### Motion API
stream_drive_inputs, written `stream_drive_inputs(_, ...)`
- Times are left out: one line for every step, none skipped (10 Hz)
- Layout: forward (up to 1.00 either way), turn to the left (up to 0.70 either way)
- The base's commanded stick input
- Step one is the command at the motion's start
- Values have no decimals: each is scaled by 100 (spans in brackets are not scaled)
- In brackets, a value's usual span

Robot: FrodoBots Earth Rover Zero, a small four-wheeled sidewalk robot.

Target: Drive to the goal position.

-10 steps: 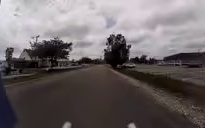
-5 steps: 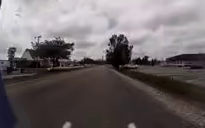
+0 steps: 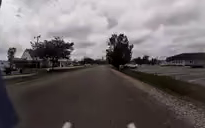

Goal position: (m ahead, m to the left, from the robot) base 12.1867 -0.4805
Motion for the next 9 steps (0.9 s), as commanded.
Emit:
stream_drive_inputs(60, 0)
stream_drive_inputs(60, 0)
stream_drive_inputs(60, 0)
stream_drive_inputs(60, 0)
stream_drive_inputs(60, 0)
stream_drive_inputs(60, 0)
stream_drive_inputs(60, 0)
stream_drive_inputs(60, 0)
stream_drive_inputs(60, 0)
